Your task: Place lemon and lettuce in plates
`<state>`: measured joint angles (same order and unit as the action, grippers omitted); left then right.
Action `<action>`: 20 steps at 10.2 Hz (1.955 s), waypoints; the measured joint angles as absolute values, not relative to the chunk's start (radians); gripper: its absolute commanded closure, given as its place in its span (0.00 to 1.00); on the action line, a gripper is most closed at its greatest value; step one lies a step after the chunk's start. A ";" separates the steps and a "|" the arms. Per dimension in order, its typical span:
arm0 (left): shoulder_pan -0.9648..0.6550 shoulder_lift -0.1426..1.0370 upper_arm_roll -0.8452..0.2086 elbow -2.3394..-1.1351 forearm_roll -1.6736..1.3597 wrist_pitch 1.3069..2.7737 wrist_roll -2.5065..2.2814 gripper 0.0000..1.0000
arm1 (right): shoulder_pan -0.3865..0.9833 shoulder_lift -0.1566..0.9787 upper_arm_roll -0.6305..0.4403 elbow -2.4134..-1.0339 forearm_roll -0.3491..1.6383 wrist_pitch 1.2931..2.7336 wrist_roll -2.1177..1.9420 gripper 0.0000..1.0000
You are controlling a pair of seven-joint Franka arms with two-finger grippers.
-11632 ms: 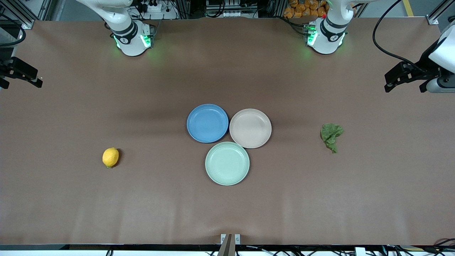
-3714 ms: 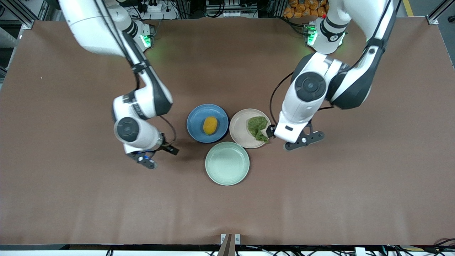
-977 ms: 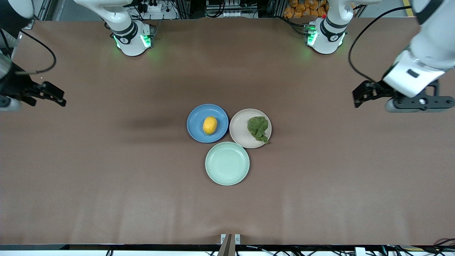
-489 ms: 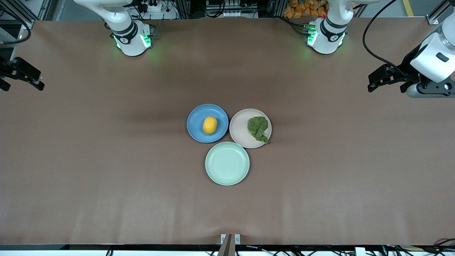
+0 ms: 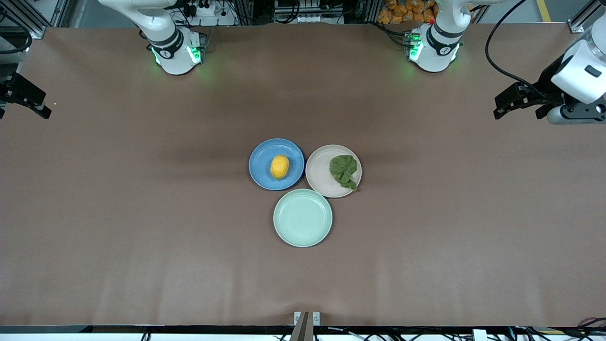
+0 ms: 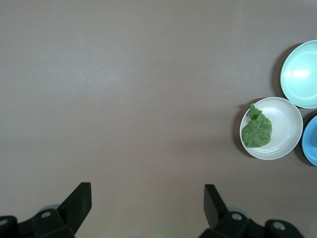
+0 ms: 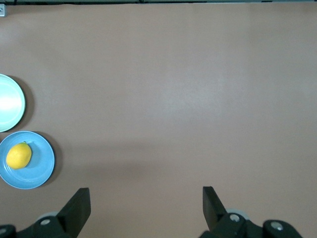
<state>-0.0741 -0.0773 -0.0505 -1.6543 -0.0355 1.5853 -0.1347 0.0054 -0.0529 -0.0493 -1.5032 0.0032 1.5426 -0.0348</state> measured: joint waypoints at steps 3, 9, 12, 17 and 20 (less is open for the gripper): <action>-0.073 -0.096 -0.052 -1.668 -0.035 1.632 -0.135 0.00 | -0.008 -0.051 -0.052 -1.502 0.003 1.506 -0.035 0.00; -0.068 -0.100 -0.084 -1.670 0.032 1.638 -0.108 0.00 | -0.013 -0.050 -0.052 -1.502 0.003 1.416 -0.035 0.00; -0.056 -0.100 -0.081 -1.656 0.032 1.638 -0.066 0.00 | -0.013 -0.050 -0.052 -1.502 0.003 1.416 -0.035 0.00; -0.055 -0.100 -0.082 -1.652 0.032 1.638 -0.065 0.00 | -0.020 -0.050 -0.060 -1.501 0.006 1.415 -0.035 0.00; -0.052 -0.100 -0.076 -1.652 0.032 1.627 -0.065 0.00 | -0.020 -0.050 -0.060 -1.500 0.006 1.415 -0.035 0.00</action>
